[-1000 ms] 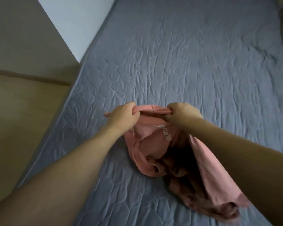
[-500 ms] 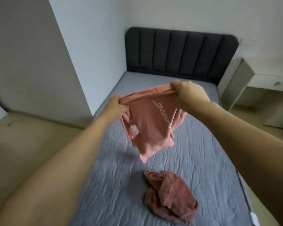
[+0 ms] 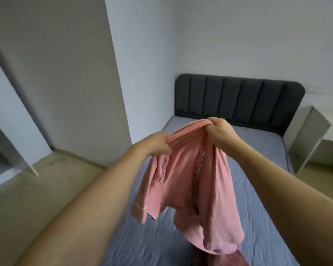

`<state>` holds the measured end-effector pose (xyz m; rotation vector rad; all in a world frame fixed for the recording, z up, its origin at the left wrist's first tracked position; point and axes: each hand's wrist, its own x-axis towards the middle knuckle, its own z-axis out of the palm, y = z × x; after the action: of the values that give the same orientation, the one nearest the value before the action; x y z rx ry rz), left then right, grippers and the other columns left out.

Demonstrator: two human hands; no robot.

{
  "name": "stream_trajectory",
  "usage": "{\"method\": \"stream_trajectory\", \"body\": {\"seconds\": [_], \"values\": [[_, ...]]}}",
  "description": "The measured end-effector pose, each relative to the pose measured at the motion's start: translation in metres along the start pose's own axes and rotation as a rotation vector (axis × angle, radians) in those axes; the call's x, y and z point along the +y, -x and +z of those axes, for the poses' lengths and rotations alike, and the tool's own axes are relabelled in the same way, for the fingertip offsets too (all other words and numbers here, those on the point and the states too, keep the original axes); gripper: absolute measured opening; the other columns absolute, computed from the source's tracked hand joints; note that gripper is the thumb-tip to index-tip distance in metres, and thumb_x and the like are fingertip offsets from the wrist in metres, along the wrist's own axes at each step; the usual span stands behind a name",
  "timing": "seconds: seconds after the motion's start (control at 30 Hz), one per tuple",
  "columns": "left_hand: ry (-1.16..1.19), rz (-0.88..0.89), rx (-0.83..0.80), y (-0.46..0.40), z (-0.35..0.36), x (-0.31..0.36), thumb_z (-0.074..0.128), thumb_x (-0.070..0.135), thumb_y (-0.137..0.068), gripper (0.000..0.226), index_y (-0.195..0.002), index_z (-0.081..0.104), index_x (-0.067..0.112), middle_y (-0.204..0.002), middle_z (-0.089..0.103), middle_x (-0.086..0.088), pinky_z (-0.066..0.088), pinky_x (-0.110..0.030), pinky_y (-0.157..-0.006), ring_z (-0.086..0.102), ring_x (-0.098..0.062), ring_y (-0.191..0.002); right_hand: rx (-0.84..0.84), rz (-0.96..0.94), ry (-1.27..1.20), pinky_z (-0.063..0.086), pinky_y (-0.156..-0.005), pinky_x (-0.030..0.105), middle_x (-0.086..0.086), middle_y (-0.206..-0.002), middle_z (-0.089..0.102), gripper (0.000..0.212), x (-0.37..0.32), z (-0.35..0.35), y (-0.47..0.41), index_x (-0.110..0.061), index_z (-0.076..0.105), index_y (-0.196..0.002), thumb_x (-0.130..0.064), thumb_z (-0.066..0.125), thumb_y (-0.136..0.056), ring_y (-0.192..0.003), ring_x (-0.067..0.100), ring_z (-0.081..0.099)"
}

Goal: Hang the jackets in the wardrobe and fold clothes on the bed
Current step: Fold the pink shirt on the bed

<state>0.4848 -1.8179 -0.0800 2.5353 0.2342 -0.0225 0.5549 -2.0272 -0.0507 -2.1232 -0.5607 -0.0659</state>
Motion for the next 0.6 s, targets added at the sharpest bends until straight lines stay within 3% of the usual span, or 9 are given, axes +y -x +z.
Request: {"method": "stream_trajectory", "body": {"seconds": [0.07,0.13,0.2,0.3,0.37,0.43,0.47,0.53,0.6], "values": [[0.198,-0.164,0.001,0.019,0.019,-0.062,0.069,0.014,-0.078,0.009,-0.071,0.064,0.018,-0.062,0.063,0.004,0.043,-0.022,-0.058,0.058,-0.013,-0.058,-0.041,0.119,-0.216,0.033,-0.039,0.018,-0.008,-0.049,0.055,0.034,-0.014,0.029,0.005,-0.017,0.066,-0.070,-0.006,0.036,-0.081,-0.042,0.006,0.048],[0.617,-0.257,0.095,0.044,0.027,-0.117,0.062,0.004,-0.088,0.009,-0.086,0.068,0.012,-0.073,0.067,-0.007,0.047,-0.030,-0.069,0.062,-0.024,-0.069,-0.082,0.309,-0.399,0.028,-0.037,0.016,0.001,-0.047,0.046,0.032,-0.027,0.056,0.011,-0.018,0.061,-0.055,-0.006,0.041,-0.078,-0.034,0.012,0.039],[0.991,-0.276,0.135,0.062,0.019,-0.155,0.051,0.008,-0.096,0.014,-0.102,0.064,0.005,-0.086,0.070,-0.020,0.053,-0.033,-0.068,0.068,-0.038,-0.084,-0.248,0.470,-0.503,0.042,-0.045,0.024,0.012,-0.059,0.059,0.019,-0.037,0.082,0.017,-0.015,0.063,-0.060,-0.016,0.053,-0.077,-0.044,0.020,0.053],[1.328,-0.558,0.138,0.069,-0.007,-0.187,0.034,0.014,-0.102,0.025,-0.085,0.048,0.002,-0.095,0.068,-0.024,0.051,-0.029,-0.057,0.068,-0.036,-0.077,-0.587,0.493,-0.515,0.057,-0.058,0.032,0.020,-0.090,0.073,0.029,-0.048,0.123,0.025,-0.006,0.075,-0.082,-0.034,0.067,-0.085,-0.069,0.027,0.071],[1.054,-0.611,0.163,0.068,-0.017,-0.204,0.053,0.011,-0.094,0.010,-0.100,0.050,0.003,-0.117,0.057,-0.025,0.054,-0.035,-0.067,0.066,-0.030,-0.075,-0.652,0.483,-0.574,0.058,-0.064,0.033,0.021,-0.098,0.072,0.032,-0.055,0.148,0.027,-0.004,0.074,-0.094,-0.034,0.067,-0.086,-0.079,0.027,0.072],[0.528,-0.633,0.205,0.069,-0.009,-0.229,0.076,0.026,-0.077,0.060,-0.123,0.042,0.006,-0.125,0.046,-0.018,0.051,-0.036,-0.080,0.058,-0.028,-0.099,-0.702,0.442,-0.596,0.059,-0.069,0.034,0.018,-0.100,0.072,0.030,-0.062,0.164,0.024,-0.004,0.071,-0.103,-0.029,0.067,-0.086,-0.087,0.028,0.071],[0.423,-0.641,0.256,0.070,-0.005,-0.234,0.077,0.035,-0.073,0.071,-0.125,0.039,0.005,-0.122,0.048,-0.018,0.049,-0.037,-0.083,0.055,-0.030,-0.104,-0.731,0.406,-0.548,0.059,-0.068,0.033,0.017,-0.098,0.073,0.024,-0.067,0.170,0.022,-0.005,0.070,-0.104,-0.022,0.066,-0.087,-0.086,0.028,0.071],[0.626,-0.583,0.286,0.068,0.000,-0.235,0.065,0.038,-0.085,0.055,-0.118,0.052,-0.004,-0.102,0.062,-0.027,0.050,-0.044,-0.070,0.063,-0.038,-0.089,-0.731,0.362,-0.412,0.058,-0.061,0.030,0.014,-0.089,0.074,0.016,-0.078,0.178,0.017,-0.006,0.068,-0.100,-0.002,0.060,-0.086,-0.076,0.025,0.071],[0.801,-0.493,0.270,0.058,0.002,-0.232,0.056,0.024,-0.090,0.018,-0.098,0.062,0.009,-0.083,0.064,-0.016,0.046,-0.037,-0.063,0.060,-0.029,-0.075,-0.632,0.351,-0.330,0.059,-0.061,0.031,0.011,-0.085,0.074,0.021,-0.088,0.183,0.010,-0.010,0.069,-0.095,0.003,0.058,-0.084,-0.073,0.023,0.072]]}}
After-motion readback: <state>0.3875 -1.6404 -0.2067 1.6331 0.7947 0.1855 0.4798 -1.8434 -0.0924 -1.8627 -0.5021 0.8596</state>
